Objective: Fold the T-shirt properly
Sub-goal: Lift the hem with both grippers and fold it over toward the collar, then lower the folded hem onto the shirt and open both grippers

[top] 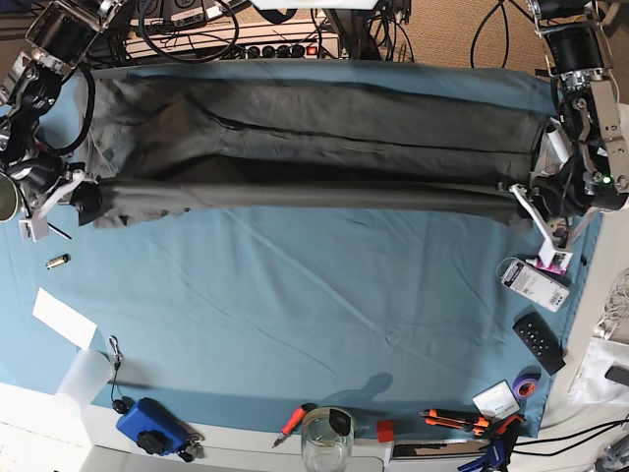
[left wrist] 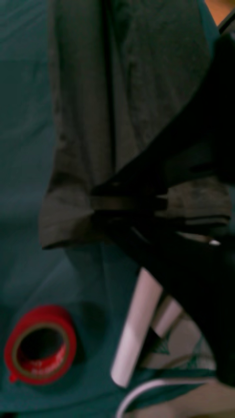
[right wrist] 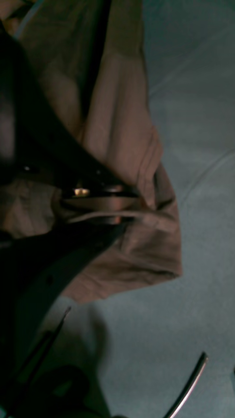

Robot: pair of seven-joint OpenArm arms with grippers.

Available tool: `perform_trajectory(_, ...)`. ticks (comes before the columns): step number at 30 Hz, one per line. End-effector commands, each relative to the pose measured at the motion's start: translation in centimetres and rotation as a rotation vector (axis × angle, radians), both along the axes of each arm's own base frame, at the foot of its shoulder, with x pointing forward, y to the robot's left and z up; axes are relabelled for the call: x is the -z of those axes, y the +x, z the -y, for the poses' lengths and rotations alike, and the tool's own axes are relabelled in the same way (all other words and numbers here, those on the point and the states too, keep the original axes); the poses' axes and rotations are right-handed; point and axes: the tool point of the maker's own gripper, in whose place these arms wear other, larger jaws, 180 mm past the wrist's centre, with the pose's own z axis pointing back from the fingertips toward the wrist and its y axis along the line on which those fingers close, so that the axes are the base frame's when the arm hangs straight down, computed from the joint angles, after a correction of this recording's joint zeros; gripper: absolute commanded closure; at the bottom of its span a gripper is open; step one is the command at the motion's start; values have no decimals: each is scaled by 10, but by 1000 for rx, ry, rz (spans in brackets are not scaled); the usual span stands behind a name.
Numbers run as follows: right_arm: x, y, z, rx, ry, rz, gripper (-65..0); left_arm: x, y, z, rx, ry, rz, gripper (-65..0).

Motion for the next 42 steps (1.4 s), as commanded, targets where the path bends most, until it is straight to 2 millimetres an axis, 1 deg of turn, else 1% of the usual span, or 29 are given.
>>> perform_trajectory(1,-15,5,8,3,-31,43,0,-12,5,-9,3,21,36,0)
perform_trajectory(3,-15,1,6,1,-24,48,0,-10,1,-8,6,-4,34,0)
perform_trajectory(6,-21,-5,6,16,-29,72,0,-7,-4,-7,8,-3,23,0)
perform_trajectory(9,-21,-15,7,38,-23,79,0,-7,-10,-5,18,5,22,0)
perform_trajectory(14,-10,-34,7,50,-2,44,0,-6,-24,-1,36,18,19,0)
perform_trajectory(18,-9,-39,7,50,-3,33,0,-7,-32,2,49,27,24,0)
perform_trajectory(21,-8,-41,7,48,-5,23,0,-3,-37,3,51,27,10,0)
perform_trajectory(23,-5,-45,7,48,-4,10,0,-1,-41,3,51,27,-1,0)
perform_trajectory(26,3,-56,7,46,-7,-26,0,3,-47,3,51,27,-17,0)
perform_trajectory(28,4,-61,6,40,-15,-38,0,5,-49,3,52,27,-24,0)
perform_trajectory(34,-3,-70,3,17,-59,-39,0,5,-50,3,52,28,-26,0)
perform_trajectory(38,1,-79,1,33,-53,-47,0,7,-52,3,51,27,-35,0)
perform_trajectory(42,6,-86,1,72,-27,-46,0,14,-63,3,51,25,-64,0)
